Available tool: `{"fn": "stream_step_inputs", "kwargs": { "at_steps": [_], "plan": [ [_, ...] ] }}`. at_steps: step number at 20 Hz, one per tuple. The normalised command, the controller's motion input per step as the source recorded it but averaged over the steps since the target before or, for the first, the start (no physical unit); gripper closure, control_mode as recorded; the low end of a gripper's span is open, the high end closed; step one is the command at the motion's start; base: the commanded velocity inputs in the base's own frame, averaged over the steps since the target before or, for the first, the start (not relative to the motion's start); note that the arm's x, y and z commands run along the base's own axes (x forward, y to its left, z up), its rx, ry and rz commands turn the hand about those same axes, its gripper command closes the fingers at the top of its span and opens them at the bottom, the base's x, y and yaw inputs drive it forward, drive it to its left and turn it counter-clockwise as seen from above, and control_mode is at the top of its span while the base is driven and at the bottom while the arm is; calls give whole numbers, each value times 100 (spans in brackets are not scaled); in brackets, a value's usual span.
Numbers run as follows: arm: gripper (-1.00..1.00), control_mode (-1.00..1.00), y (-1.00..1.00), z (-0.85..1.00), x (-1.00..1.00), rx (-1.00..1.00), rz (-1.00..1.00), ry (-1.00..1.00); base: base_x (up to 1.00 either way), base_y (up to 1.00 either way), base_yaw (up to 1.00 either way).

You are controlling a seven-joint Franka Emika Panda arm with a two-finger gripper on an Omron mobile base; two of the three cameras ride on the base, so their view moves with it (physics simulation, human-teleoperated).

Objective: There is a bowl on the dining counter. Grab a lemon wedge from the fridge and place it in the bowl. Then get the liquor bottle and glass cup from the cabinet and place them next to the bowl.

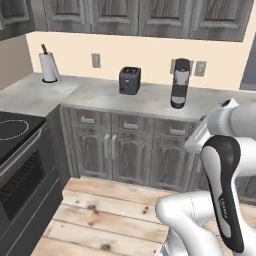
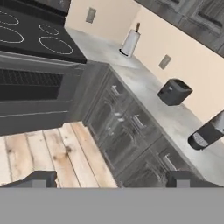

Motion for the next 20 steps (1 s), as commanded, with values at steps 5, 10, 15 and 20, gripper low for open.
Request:
{"fn": "stream_step_inputs", "kwargs": {
  "at_steps": [5,10,15,20],
  "plan": [
    [-100,100,0,0,0,0,0,0,76,3,48],
    [-100,100,0,0,0,0,0,0,58,36,39],
    [-100,100,0,0,0,0,0,0,55,49,35],
    [-100,100,0,0,0,0,0,0,54,67,18]
  ]
}}
